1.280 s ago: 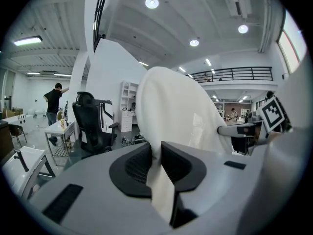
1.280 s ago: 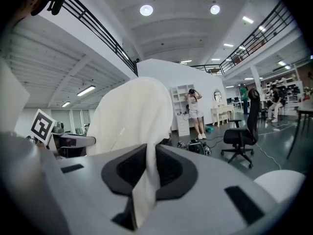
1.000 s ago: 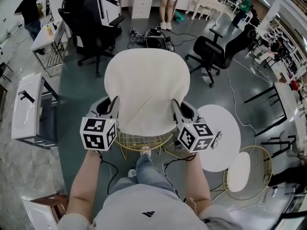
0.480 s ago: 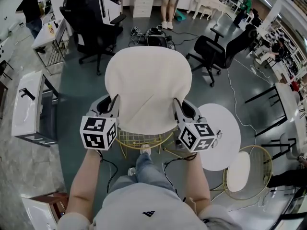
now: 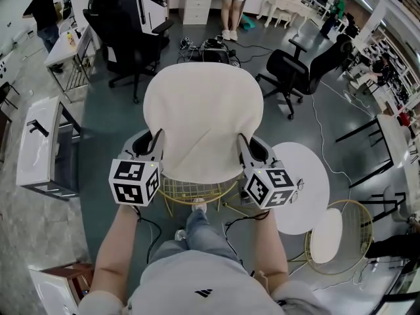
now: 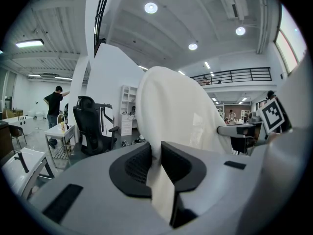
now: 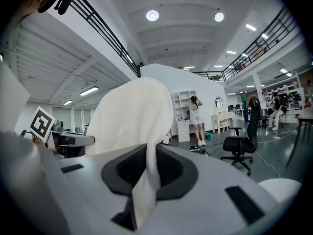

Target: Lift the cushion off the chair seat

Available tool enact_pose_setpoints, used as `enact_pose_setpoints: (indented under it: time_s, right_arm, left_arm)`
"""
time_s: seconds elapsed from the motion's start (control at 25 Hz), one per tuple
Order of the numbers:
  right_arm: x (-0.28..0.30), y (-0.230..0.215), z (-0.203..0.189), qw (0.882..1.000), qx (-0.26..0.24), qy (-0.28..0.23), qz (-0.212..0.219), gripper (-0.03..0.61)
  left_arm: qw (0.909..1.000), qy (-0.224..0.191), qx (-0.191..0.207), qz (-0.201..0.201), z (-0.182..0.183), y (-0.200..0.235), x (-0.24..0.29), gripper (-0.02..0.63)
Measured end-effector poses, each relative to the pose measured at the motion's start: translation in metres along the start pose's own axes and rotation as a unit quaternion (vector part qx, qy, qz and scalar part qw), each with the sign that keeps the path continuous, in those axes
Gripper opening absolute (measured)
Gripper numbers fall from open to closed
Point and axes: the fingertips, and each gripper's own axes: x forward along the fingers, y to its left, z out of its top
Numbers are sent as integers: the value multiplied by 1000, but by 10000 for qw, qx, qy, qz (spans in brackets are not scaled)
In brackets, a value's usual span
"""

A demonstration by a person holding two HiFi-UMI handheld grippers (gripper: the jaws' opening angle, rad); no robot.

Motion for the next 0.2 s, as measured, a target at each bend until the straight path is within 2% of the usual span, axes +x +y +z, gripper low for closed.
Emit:
enact_pose_setpoints:
  time_s: [0.2]
  right_arm:
    - [-3,-2,0,10000,-33,-27,-5,58]
  left_arm:
    - [10000,-18,-6,13,-1,-4,0,61]
